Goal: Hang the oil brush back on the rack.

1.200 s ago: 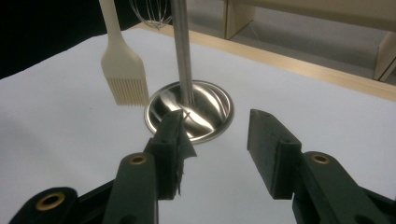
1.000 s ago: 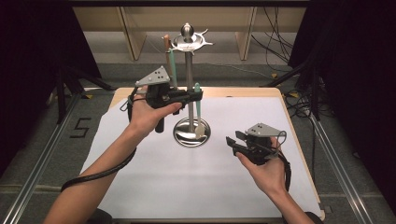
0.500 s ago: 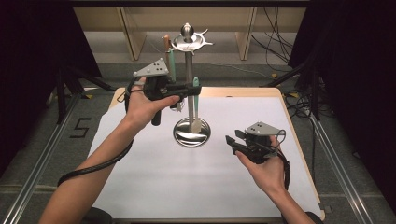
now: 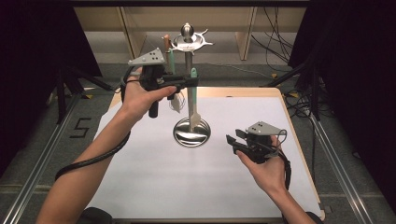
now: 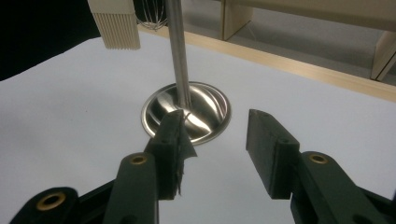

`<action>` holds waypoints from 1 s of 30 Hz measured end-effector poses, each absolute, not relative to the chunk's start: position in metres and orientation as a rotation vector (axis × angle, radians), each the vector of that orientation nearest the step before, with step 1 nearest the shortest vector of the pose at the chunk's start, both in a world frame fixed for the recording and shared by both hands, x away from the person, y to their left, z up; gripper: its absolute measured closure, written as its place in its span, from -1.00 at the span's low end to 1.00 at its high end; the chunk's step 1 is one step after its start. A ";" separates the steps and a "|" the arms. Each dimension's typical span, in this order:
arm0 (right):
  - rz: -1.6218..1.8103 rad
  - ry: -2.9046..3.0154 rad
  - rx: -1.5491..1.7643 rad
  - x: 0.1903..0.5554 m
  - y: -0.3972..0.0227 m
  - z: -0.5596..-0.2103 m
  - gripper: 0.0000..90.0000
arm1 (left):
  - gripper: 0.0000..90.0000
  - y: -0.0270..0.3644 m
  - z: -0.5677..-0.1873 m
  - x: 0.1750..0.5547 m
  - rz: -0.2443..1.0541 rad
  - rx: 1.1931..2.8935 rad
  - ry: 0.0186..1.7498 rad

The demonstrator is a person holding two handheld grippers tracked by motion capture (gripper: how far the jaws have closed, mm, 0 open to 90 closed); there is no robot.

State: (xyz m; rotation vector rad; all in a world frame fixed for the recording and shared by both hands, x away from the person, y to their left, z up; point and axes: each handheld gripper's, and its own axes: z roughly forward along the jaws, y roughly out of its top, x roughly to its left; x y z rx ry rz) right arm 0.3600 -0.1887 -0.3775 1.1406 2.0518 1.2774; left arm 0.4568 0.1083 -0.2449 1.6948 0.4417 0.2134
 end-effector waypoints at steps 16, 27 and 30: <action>1.275 2.084 1.187 0.358 -0.190 -0.373 0.28 | 0.84 0.106 -0.227 0.458 0.215 1.695 0.412; 1.282 2.047 1.135 0.361 -0.190 -0.374 0.28 | 0.84 0.107 -0.218 0.458 0.217 1.692 0.402; 1.299 2.031 1.147 0.361 -0.189 -0.375 0.28 | 0.84 0.106 -0.217 0.458 0.216 1.695 0.396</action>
